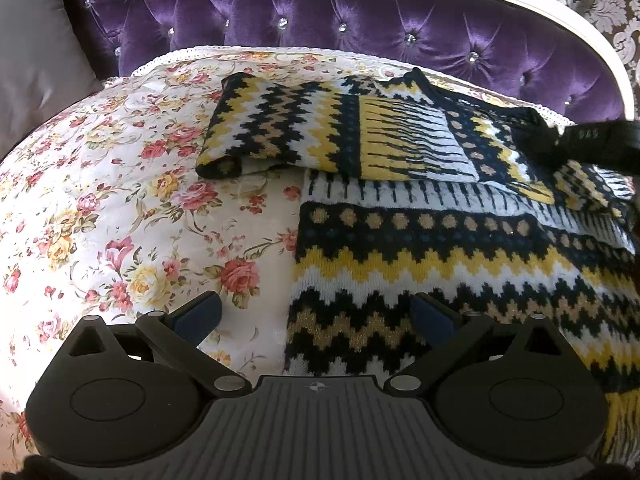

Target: Fold small clothes

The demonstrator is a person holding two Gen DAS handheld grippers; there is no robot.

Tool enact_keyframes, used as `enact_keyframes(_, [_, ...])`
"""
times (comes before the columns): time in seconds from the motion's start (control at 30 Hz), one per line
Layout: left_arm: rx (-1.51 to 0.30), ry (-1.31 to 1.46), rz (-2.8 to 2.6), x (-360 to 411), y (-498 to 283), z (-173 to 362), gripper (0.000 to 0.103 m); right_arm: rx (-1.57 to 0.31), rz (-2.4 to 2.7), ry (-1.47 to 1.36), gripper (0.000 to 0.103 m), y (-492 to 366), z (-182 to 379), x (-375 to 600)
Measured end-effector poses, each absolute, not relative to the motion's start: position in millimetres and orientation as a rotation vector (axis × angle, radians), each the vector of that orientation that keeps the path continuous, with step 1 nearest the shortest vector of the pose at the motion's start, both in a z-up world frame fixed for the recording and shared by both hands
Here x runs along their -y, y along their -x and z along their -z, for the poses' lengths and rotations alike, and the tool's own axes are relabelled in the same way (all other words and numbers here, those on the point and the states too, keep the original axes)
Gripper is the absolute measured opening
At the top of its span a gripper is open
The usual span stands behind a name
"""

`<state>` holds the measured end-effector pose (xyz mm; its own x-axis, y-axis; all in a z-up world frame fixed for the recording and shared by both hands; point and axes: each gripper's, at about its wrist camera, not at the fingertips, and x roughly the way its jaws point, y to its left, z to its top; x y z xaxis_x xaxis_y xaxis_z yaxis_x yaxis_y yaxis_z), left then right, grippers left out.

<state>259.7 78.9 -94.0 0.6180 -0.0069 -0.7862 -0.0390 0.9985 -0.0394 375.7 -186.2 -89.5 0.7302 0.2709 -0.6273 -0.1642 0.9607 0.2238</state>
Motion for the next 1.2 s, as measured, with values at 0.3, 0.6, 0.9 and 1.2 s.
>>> enact_keyframes(0.3, [-0.903, 0.055, -0.017, -79.0, -259.3, 94.1, 0.102, -0.565, -0.286, -0.195, 0.021, -358.9, 34.1, 198.3])
enact_keyframes(0.6, [-0.902, 0.055, -0.018, -79.6, -259.2, 94.5, 0.102, -0.563, -0.087, -0.154, 0.021, -352.4, 32.0, 255.6])
enact_keyframes(0.9, [-0.901, 0.052, -0.020, -78.7, -259.0, 95.0, 0.102, -0.734, 0.009, -0.110, 0.021, -356.5, 85.1, 269.3])
enact_keyframes(1.2, [-0.902, 0.050, -0.022, -78.4, -259.4, 95.3, 0.102, -0.726, 0.017, -0.100, 0.022, -349.0, 101.8, 266.4])
